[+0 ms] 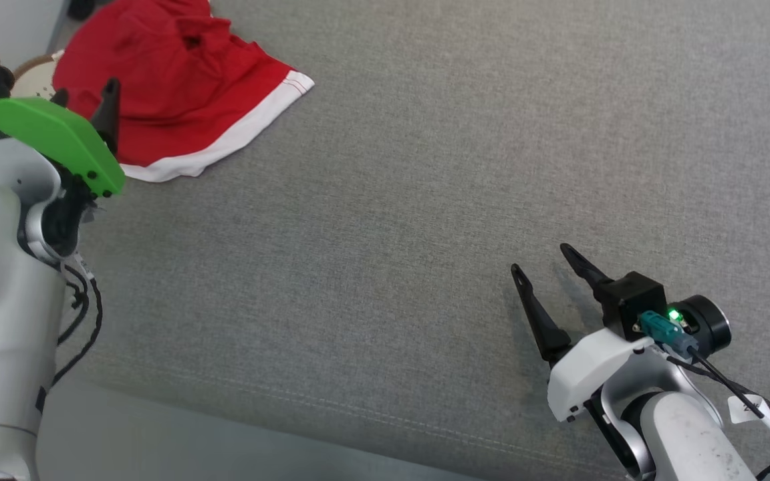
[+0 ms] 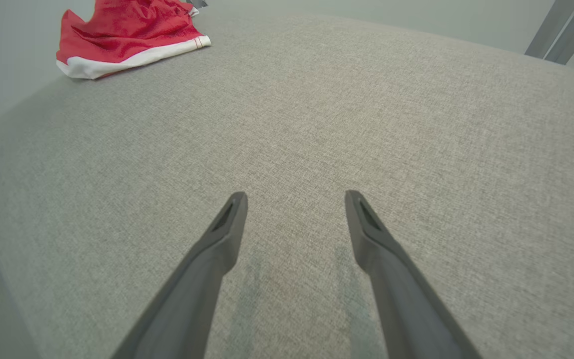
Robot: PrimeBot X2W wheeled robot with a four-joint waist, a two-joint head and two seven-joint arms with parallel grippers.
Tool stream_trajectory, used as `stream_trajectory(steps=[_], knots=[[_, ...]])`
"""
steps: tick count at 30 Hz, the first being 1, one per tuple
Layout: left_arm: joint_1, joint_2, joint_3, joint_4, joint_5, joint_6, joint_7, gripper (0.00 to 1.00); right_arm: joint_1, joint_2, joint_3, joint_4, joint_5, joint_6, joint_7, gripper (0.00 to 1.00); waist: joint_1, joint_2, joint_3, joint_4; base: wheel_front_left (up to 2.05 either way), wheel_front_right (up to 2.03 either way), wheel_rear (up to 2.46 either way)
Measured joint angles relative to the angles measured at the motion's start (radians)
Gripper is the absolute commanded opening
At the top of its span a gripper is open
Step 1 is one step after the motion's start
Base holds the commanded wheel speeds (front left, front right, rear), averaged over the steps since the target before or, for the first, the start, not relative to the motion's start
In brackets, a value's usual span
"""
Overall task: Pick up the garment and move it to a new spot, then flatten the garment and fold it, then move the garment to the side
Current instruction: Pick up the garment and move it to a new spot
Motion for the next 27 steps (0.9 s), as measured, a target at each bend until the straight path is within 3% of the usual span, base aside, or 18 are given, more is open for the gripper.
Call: stream_trajectory(steps=[5, 9, 20, 21, 22, 23, 27], knots=[[-0.103, 0.005, -0.014, 0.08, -0.021, -0.031, 0.084, 1.0, 0.004, -0.013, -0.006, -0.08, -0.013, 0.0, 0.027, 1.0, 0.0, 0.0, 0.079, -0.027, 0.0, 0.0, 0.0], [-0.174, 0.016, -0.031, 0.132, 0.0, -0.031, 0.111, 1.0, 0.004, -0.016, 0.001, -0.112, -0.02, 0.0, 0.04, 1.0, 0.0, 0.0, 0.138, -0.047, 0.0, 0.0, 0.0], [-0.245, 0.025, -0.053, 0.263, 0.029, 0.029, 0.129, 1.0, 0.015, -0.014, 0.001, -0.155, -0.031, 0.001, 0.043, 1.0, 0.0001, 0.0, 0.233, -0.106, 0.0, 0.0, 0.0], [-0.248, 0.026, -0.051, 0.27, 0.03, 0.041, 0.115, 0.95, 0.014, -0.013, 0.003, -0.155, -0.031, 0.001, 0.04, 1.0, 0.0, 0.0, 0.236, -0.11, 0.0, 0.0, 0.0], [-0.25, 0.026, -0.052, 0.276, 0.035, 0.046, 0.104, 0.13, 0.014, -0.011, 0.005, -0.154, -0.031, 0.001, 0.038, 1.0, 0.0001, 0.0, 0.237, -0.114, 0.0, 0.0, 0.0], [-0.253, 0.026, -0.051, 0.281, 0.036, 0.049, 0.095, 0.0, 0.012, -0.009, 0.007, -0.152, -0.031, 0.001, 0.038, 1.0, 0.0, 0.0, 0.236, -0.117, 0.0, 0.0, 0.0], [-0.253, 0.017, -0.051, 0.304, 0.033, 0.049, 0.075, 0.0, 0.01, -0.002, 0.011, -0.125, -0.03, 0.0, 0.028, 1.0, 0.0, 0.0, 0.218, -0.12, 0.0, 0.0, 0.0]])
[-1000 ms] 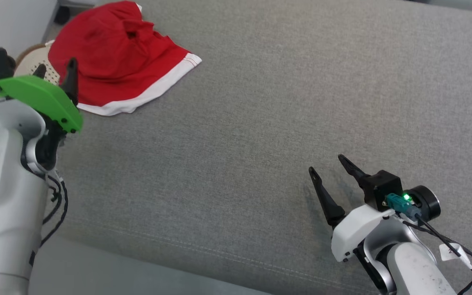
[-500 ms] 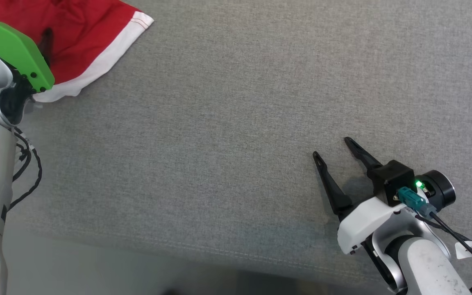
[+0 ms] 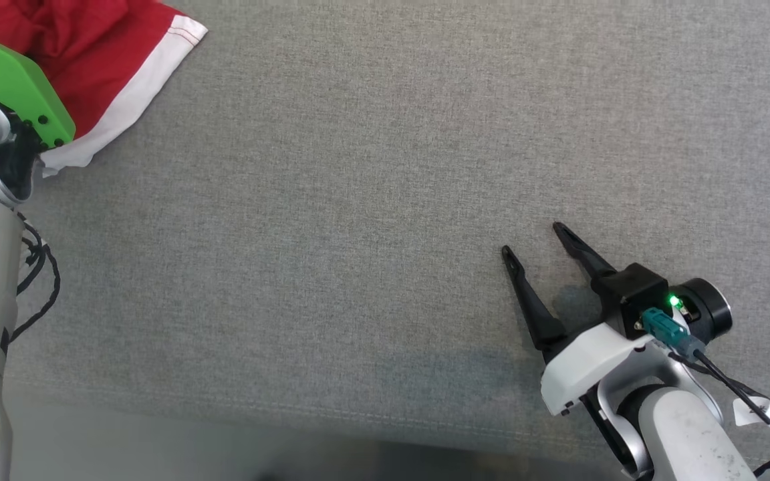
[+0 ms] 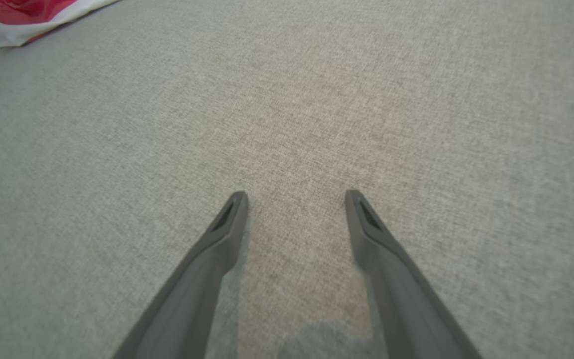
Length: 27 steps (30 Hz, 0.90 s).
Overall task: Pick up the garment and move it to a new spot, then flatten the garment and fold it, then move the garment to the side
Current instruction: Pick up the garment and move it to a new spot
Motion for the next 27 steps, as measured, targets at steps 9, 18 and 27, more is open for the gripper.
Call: stream_trajectory(steps=[9, 18, 27], knots=[[0.008, 0.002, -0.016, 0.005, 0.016, 0.007, -0.059, 0.0, 0.001, 0.023, 0.035, 0.126, 0.044, -0.001, -0.056, 1.0, -0.0001, 0.0, -0.107, -0.021, 0.0, 0.0, 0.0], [0.004, -0.099, -0.126, -0.124, 0.073, -0.031, -0.055, 0.0, 0.042, 0.035, 0.047, 0.234, 0.089, -0.001, -0.105, 1.0, -0.0002, 0.0, -0.288, -0.072, 0.0, 0.0, 0.0], [0.074, -0.192, -0.161, -0.299, 0.044, -0.057, -0.039, 0.0, 0.071, 0.036, 0.069, 0.269, 0.12, -0.001, -0.118, 1.0, -0.0002, 0.0, -0.409, -0.173, 0.0, 0.0, 0.0]])
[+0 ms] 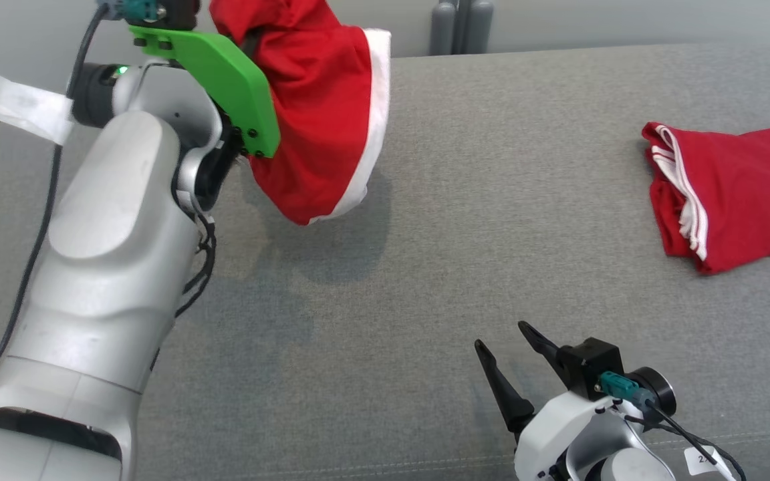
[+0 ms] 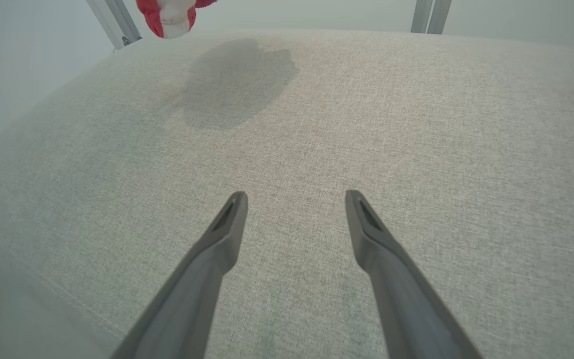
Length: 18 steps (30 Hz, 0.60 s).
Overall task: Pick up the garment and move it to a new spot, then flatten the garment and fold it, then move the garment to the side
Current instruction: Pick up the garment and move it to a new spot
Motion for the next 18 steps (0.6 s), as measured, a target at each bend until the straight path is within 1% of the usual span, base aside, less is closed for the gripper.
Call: stream_trajectory(steps=[2, 7, 11, 12, 18], knots=[[0.02, -0.018, -0.016, -0.047, -0.002, -0.011, 0.008, 0.0, 0.0, 0.0, 0.006, 0.001, 0.004, 0.0, -0.003, 1.0, 0.0, 0.0, -0.017, -0.029, 0.0, 0.0, 0.0], [0.079, -0.03, -0.087, -0.132, 0.017, -0.019, 0.045, 0.0, -0.002, 0.0, 0.021, 0.002, 0.018, 0.0, -0.006, 1.0, 0.0, 0.0, -0.047, -0.104, 0.0, 0.0, 0.0], [0.116, -0.031, -0.137, -0.164, 0.063, 0.013, 0.068, 0.0, -0.006, 0.0, 0.03, 0.006, 0.027, 0.0, -0.011, 1.0, 0.0, 0.0, -0.058, -0.162, 0.0, 0.0, 0.0], [0.146, -0.04, -0.151, -0.167, 0.064, 0.021, 0.071, 0.0, -0.01, 0.0, 0.032, 0.008, 0.03, 0.0, -0.017, 1.0, 0.0, 0.0, -0.058, -0.188, 0.0, 0.0, 0.0], [0.183, -0.067, -0.197, -0.12, 0.08, 0.04, 0.068, 0.0, -0.032, 0.0, 0.043, 0.02, 0.037, 0.0, -0.031, 1.0, 0.0, 0.0, -0.032, -0.247, 0.0, 0.0, 0.0]])
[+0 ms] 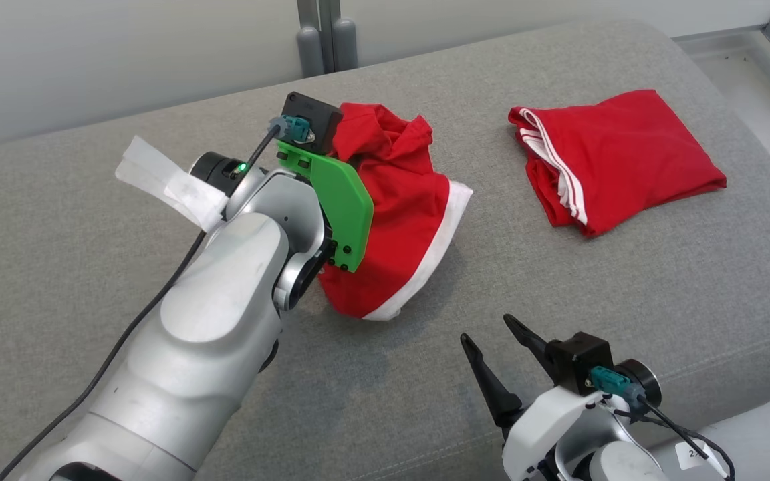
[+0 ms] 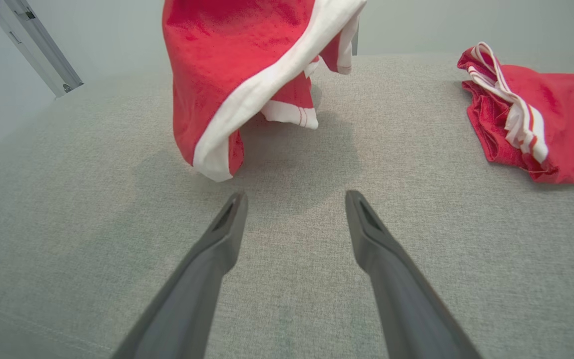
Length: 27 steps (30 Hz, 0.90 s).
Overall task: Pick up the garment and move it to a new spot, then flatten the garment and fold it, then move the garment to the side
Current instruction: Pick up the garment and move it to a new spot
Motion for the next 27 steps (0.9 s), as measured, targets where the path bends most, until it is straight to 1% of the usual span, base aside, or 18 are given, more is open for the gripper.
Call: stream_trajectory(steps=[3, 7, 10, 12, 15, 19, 20, 21, 22, 25, 27], knots=[[0.0, 0.003, -0.002, 0.018, 0.002, 0.001, -0.004, 0.0, -0.007, 0.0, 0.0, 0.004, 0.004, 0.0, -0.008, 1.0, 0.0, 0.0, 0.013, -0.012, 0.0, 0.0, 0.0], [-0.031, 0.025, 0.005, 0.034, 0.01, 0.003, -0.007, 0.0, -0.018, 0.0, -0.008, 0.018, 0.009, 0.0, -0.019, 1.0, 0.0, 0.0, 0.032, -0.023, 0.0, 0.0, 0.0], [-0.045, 0.049, 0.018, 0.042, 0.01, 0.006, -0.008, 0.0, -0.018, 0.0, -0.004, 0.032, 0.017, 0.0, -0.026, 1.0, 0.0, 0.0, 0.03, -0.019, 0.0, 0.0, 0.0], [-0.046, 0.053, 0.016, 0.048, 0.009, 0.002, -0.007, 0.0, -0.018, 0.0, -0.001, 0.04, 0.02, 0.0, -0.029, 1.0, 0.0, 0.0, 0.024, -0.011, 0.0, 0.0, 0.0], [-0.036, 0.043, 0.007, 0.054, -0.002, -0.005, -0.006, 0.0, -0.018, 0.0, 0.006, 0.045, 0.022, 0.0, -0.03, 1.0, 0.0, 0.0, 0.01, 0.003, 0.0, 0.0, 0.0], [0.004, 0.013, -0.012, 0.072, -0.016, -0.02, -0.02, 0.0, -0.02, 0.001, 0.013, 0.049, 0.023, 0.0, -0.026, 1.0, 0.0, -0.0001, -0.004, 0.018, 0.0, 0.0, 0.0], [0.011, 0.005, -0.018, 0.077, -0.016, -0.02, -0.033, 0.33, -0.022, 0.0, 0.013, 0.05, 0.023, 0.0, -0.026, 1.0, 0.0, 0.0, -0.007, 0.022, 0.0, 0.0, 0.0], [0.015, -0.003, -0.021, 0.082, -0.016, -0.02, -0.045, 1.0, -0.024, 0.0, 0.013, 0.051, 0.022, 0.0, -0.026, 1.0, 0.0, -0.0001, -0.009, 0.024, 0.0, 0.0, 0.0], [0.02, -0.011, -0.021, 0.086, -0.02, -0.02, -0.064, 1.0, -0.027, 0.0, 0.014, 0.051, 0.022, 0.0, -0.026, 1.0, 0.0, 0.0, -0.01, 0.026, 0.0, 0.0, 0.0], [0.045, -0.034, -0.02, 0.089, -0.068, -0.051, -0.136, 1.0, -0.031, 0.0, 0.017, 0.051, 0.021, 0.0, -0.025, 1.0, 0.0, 0.0, -0.007, 0.029, 0.0, 0.0, 0.0], [0.069, -0.042, -0.021, 0.096, -0.104, -0.075, -0.158, 1.0, -0.031, 0.0, 0.02, 0.051, 0.021, 0.0, -0.025, 1.0, 0.0, 0.0, -0.004, 0.029, 0.0, 0.0, 0.0]])
